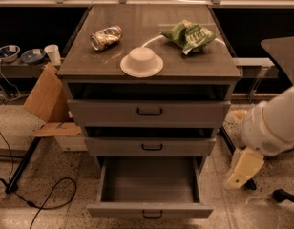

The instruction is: Close bottom drawer

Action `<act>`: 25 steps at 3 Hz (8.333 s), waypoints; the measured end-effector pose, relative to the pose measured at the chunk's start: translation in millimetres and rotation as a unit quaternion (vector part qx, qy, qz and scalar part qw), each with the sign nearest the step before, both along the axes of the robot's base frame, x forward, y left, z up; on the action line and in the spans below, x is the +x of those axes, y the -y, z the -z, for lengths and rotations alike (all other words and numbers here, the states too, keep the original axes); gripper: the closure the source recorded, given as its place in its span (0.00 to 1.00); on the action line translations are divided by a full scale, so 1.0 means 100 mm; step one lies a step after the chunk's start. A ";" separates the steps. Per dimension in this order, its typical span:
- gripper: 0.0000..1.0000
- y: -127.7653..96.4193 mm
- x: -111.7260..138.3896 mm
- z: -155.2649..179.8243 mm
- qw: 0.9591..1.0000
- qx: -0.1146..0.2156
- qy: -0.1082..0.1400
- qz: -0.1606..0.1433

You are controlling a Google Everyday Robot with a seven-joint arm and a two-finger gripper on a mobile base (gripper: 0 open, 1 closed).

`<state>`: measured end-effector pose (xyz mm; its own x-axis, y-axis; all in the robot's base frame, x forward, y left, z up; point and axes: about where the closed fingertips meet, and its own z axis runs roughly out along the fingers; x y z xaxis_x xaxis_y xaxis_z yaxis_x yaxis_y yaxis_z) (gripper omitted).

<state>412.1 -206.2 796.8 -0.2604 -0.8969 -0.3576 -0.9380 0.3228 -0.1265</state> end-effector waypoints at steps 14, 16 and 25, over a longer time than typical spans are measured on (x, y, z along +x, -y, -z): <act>0.00 -0.79 -0.49 6.06 0.844 0.299 -0.335 0.293; 0.00 -0.91 -0.20 5.87 0.811 0.376 -0.331 0.301; 0.00 -1.31 0.75 5.89 0.824 0.364 -0.280 0.332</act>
Offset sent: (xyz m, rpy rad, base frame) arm -0.0471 0.0181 -0.2551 0.2615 0.1213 -0.0834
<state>487.3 -74.8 208.1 -0.9144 -0.0921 -0.3942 -0.3695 0.5875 0.7199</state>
